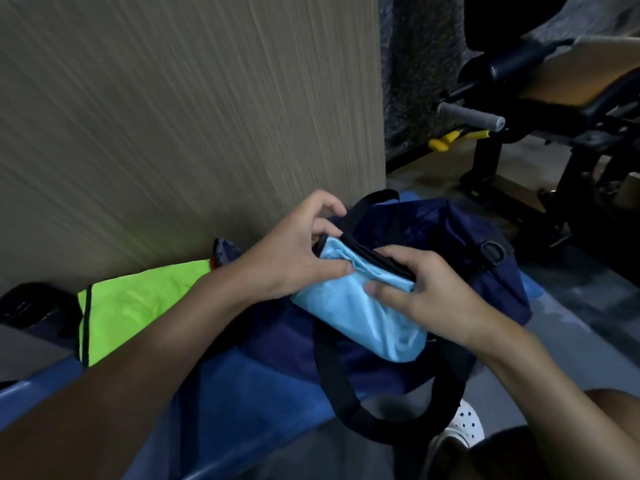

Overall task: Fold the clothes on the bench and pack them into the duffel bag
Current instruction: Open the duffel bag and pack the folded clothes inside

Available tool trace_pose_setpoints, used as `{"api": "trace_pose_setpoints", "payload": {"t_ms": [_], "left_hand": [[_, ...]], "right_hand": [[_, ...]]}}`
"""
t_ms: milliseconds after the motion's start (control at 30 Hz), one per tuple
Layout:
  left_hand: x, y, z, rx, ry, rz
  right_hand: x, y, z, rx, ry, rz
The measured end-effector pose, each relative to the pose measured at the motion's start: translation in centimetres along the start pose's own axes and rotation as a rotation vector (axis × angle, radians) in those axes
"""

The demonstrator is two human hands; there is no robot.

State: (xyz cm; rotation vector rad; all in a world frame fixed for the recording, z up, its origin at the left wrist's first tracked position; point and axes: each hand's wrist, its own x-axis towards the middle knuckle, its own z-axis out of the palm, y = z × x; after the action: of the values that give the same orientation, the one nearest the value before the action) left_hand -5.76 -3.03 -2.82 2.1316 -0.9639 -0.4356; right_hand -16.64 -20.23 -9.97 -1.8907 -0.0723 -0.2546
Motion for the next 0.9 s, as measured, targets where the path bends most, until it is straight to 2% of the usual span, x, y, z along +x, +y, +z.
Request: {"api": "trace_pose_setpoints", "payload": {"t_ms": [33,133,200,267,367,467,600,900], "left_hand": [[0.2,0.0,0.3,-0.032,0.020,-0.003],[0.8,0.0,1.5,-0.056,-0.062,0.046],[1.4,-0.3,2.1,-0.046,-0.090,0.085],[1.8,-1.5,2.2,-0.001,-0.051,0.060],[1.9,-5.0,2.2,0.266,0.018,0.069],[1.8,-7.6,2.8,0.541,-0.087,0.157],[1.8,-9.2,3.6,0.791,-0.182,0.154],[2.0,-9.9,4.5,0.958,-0.422,0.062]], "right_hand": [[-0.1,0.1,-0.4,-0.012,-0.008,0.001],[-0.3,0.4,-0.9,-0.039,-0.011,0.004],[-0.5,1.4,-1.0,-0.044,0.066,0.030],[-0.9,2.8,-1.4,-0.066,0.137,0.095],[-1.6,4.1,-2.4,-0.056,0.230,0.200],[-1.8,4.6,-2.6,-0.009,0.303,0.266],[-2.3,5.1,-2.0,-0.008,0.307,0.327],[-3.0,6.1,-1.6,-0.036,0.273,0.361]]}}
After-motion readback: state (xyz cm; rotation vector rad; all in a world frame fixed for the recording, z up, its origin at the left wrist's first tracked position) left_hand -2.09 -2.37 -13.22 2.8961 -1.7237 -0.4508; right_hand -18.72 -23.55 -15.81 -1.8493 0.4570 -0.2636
